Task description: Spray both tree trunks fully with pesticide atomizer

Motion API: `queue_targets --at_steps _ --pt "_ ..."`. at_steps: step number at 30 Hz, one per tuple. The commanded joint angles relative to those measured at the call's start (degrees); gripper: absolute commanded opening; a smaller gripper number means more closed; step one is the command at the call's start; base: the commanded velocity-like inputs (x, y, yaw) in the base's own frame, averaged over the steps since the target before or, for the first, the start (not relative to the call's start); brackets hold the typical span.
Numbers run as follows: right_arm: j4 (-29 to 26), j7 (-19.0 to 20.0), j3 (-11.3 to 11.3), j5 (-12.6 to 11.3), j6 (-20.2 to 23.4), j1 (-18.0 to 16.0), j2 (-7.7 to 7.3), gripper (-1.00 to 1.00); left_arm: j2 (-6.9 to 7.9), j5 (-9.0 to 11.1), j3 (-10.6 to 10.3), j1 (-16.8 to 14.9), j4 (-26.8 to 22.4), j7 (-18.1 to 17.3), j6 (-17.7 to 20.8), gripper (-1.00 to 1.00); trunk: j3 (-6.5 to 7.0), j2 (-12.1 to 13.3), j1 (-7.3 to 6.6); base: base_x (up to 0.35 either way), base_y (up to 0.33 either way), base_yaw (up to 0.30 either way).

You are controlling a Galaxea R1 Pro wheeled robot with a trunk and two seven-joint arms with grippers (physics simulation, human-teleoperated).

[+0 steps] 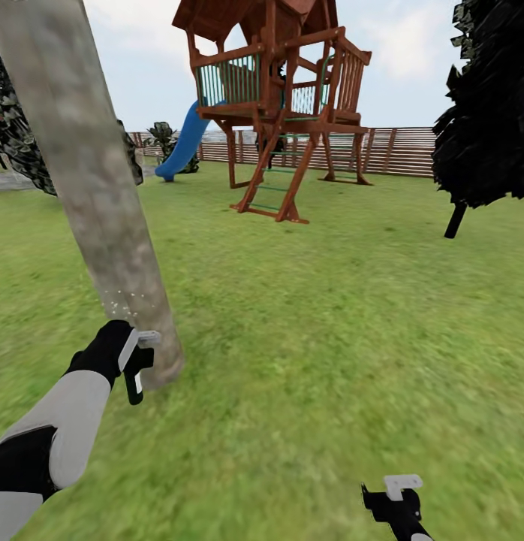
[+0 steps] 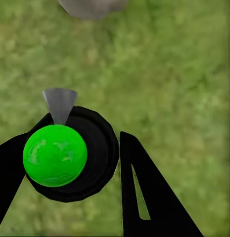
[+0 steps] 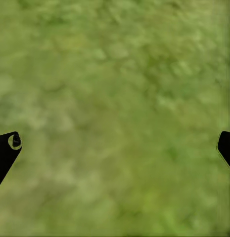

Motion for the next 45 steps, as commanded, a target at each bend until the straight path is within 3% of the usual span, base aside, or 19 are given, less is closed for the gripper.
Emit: queue_targets --at_steps 1,12,21,29,45 --pt "0.11 -0.30 -0.29 0.62 -0.19 -0.05 0.00 1.00 -0.05 -0.16 0.20 -0.09 -0.05 0.09 0.23 -1.00 -0.05 -0.03 -0.01 0.000 -0.275 0.134" --pt "0.06 -0.30 -0.30 0.60 -0.19 -0.05 -0.02 1.00 -0.20 -0.16 0.05 -1.65 -0.22 0.09 0.44 -1.00 -0.05 -0.03 -0.01 0.024 -0.274 0.268" --pt "-0.05 -0.30 -0.37 0.59 -0.19 -0.05 -0.05 1.00 -0.30 -0.12 0.21 -10.24 0.02 0.07 1.17 -1.00 -0.05 -0.03 -0.01 0.212 -0.210 0.251" --pt "-0.02 -0.21 -0.37 0.68 -0.19 -0.05 -0.17 1.00 0.09 -0.25 -0.08 -10.11 0.13 -0.01 2.06 -1.00 -0.05 -0.03 -0.01 0.056 -0.042 0.014" --pt "-0.04 -0.21 -0.33 0.68 -0.10 -0.05 -0.09 1.00 -0.05 -0.25 0.06 -9.96 0.83 -0.01 2.09 -1.00 -0.05 -0.03 -0.01 0.048 -0.255 0.005"
